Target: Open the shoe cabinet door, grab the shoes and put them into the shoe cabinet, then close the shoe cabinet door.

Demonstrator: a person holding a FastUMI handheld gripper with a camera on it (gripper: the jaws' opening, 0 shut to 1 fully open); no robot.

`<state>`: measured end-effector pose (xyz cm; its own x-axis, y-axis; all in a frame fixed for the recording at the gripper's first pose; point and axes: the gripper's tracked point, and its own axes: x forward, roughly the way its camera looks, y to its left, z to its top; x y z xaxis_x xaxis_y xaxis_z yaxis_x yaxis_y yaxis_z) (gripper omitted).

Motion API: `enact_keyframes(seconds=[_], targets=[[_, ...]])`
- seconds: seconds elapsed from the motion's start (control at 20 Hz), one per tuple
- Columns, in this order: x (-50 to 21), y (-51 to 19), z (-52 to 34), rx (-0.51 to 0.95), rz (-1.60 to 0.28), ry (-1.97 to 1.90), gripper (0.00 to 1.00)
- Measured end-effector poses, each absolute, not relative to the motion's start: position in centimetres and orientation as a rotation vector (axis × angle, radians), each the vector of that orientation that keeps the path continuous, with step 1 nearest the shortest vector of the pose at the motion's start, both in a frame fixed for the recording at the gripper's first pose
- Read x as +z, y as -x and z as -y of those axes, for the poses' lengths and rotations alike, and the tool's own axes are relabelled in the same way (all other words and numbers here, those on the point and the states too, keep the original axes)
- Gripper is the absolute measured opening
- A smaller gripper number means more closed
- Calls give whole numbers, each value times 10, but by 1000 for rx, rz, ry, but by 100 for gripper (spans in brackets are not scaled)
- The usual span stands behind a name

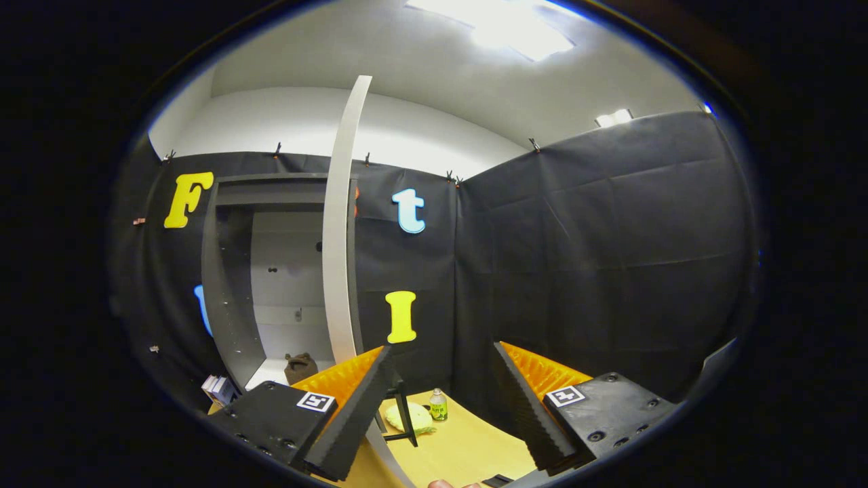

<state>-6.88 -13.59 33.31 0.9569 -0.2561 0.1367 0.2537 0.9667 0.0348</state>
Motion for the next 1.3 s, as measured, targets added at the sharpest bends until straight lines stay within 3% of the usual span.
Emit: enact_keyframes(seconds=[0.9,1.3], targets=[[301,41,-79,220,6,-130,97],[289,41,-109,302,-29,-116,97]])
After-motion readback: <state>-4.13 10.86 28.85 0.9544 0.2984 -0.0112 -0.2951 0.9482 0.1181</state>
